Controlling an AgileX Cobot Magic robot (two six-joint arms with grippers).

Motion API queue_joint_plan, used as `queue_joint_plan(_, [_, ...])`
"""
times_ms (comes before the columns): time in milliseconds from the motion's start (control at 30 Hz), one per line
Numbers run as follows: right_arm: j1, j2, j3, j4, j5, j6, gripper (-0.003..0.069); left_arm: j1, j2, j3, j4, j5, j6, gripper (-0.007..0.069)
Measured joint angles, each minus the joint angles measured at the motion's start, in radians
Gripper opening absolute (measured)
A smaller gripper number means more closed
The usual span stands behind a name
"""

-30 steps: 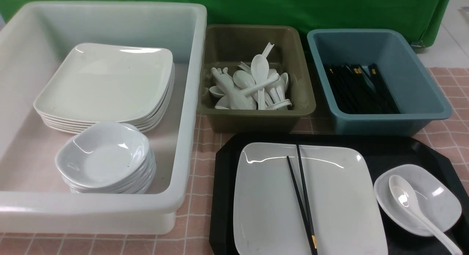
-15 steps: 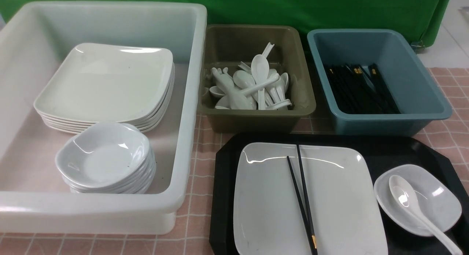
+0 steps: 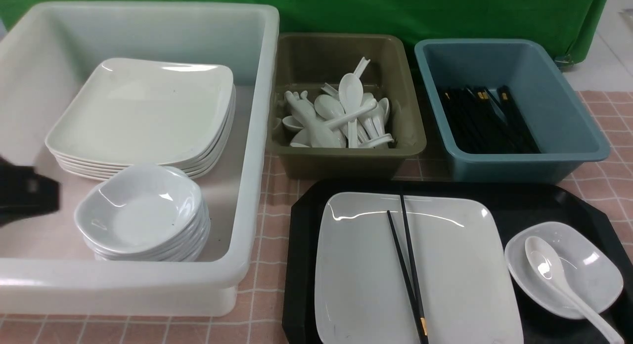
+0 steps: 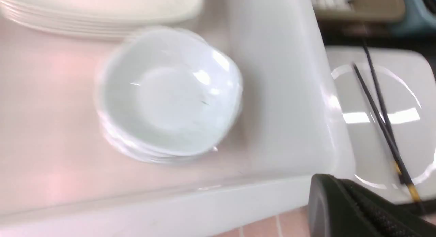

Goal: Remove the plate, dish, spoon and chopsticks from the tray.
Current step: Use the right arm to grab a soup spoon from the plate

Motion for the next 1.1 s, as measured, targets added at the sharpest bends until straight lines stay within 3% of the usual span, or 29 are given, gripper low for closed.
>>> queue_joint_plan(100, [0.034,0.226,-0.156,-0.018,0.265,-0.088,0.0030,-0.035,0.102,-0.002,-0.111,-0.033,0.119,-0.0006])
queue_joint_plan(200, [0.038,0.380,-0.255,-0.028,0.373,-0.160,0.0030,-0.111,0.157,-0.003,-0.171,-0.077,0.180,-0.0011])
queue_joint_plan(267, [0.034,0.528,-0.328,-0.032,0.424,-0.222,0.0030,-0.248,0.206,-0.003,-0.187,-0.120,0.190,-0.0012])
queue_joint_plan(300, [0.032,0.551,-0.333,-0.032,0.429,-0.229,0.0030,-0.260,0.214,-0.003,-0.185,-0.126,0.187,-0.0012])
queue_joint_plan(467, [-0.004,0.821,-0.431,-0.054,0.429,-0.258,0.0037,-0.566,0.346,-0.015,-0.140,-0.196,0.080,-0.0013])
queue_joint_plan(533, [-0.019,0.911,-0.452,-0.057,0.427,-0.258,0.0077,-0.647,0.404,-0.038,-0.135,-0.224,0.074,-0.0013])
queue_joint_plan(600, [-0.034,1.002,-0.472,-0.067,0.416,-0.258,0.0200,-0.722,0.473,-0.084,-0.134,-0.253,0.074,-0.0013])
queue_joint_plan(633, [-0.034,1.010,-0.472,-0.070,0.414,-0.258,0.0200,-0.728,0.479,-0.088,-0.134,-0.256,0.075,-0.0013])
queue_joint_plan(667, [-0.044,1.069,-0.481,-0.091,0.399,-0.254,0.0317,-0.768,0.536,-0.137,-0.135,-0.273,0.085,-0.0013])
queue_joint_plan(833, [-0.052,1.207,-0.488,-0.110,0.288,-0.249,0.0512,-0.800,0.677,-0.268,-0.135,-0.314,0.146,-0.0013])
queue_joint_plan(1100, [-0.052,1.354,-0.488,-0.115,0.182,-0.250,0.0528,-0.800,0.782,-0.340,-0.106,-0.390,0.179,-0.0011])
